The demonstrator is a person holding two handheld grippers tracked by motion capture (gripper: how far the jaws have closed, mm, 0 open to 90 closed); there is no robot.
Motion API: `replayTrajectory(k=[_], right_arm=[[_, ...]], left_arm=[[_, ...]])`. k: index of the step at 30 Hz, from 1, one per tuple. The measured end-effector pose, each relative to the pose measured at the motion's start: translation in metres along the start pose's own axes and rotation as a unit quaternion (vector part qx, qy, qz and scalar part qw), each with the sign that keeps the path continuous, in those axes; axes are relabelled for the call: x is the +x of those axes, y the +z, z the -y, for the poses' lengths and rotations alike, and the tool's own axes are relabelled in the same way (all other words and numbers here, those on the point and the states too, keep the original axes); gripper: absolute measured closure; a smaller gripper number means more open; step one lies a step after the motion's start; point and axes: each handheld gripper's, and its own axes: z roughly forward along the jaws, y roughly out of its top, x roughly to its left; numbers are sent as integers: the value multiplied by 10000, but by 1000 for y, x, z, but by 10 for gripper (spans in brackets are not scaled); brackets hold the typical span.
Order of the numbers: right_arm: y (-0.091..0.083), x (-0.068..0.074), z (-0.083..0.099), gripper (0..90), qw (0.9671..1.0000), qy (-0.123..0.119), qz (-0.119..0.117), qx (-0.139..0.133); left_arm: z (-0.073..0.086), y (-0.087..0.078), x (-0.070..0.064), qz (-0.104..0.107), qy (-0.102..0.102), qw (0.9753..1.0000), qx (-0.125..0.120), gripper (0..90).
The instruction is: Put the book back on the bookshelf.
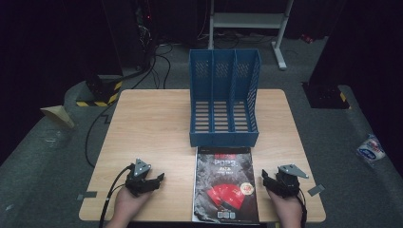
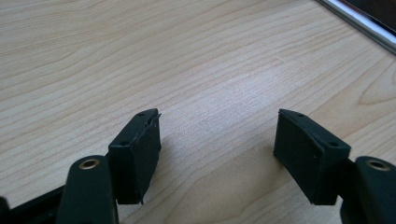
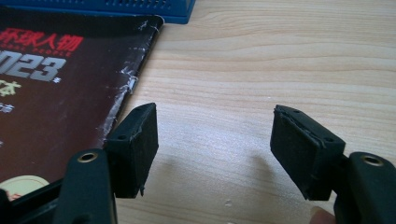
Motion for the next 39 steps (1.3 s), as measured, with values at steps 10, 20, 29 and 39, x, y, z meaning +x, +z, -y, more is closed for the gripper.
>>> replayTrajectory(k=[10,20,29,39], right_arm=[[-5,23,-2,349,9986,-279,-447,-37],[-1,42,-1,351,9960,-352,-800,163],[6,49,0,417,9941,-441,-896,430],[6,61,0,403,9929,-528,-951,472]], left_arm=[[-1,1,0,3,24,10000,15,291],[0,1,0,-11,2,10000,47,248],[-5,-6,-11,299,-375,9988,91,345],[-13,-9,-48,807,-207,9965,-121,366]])
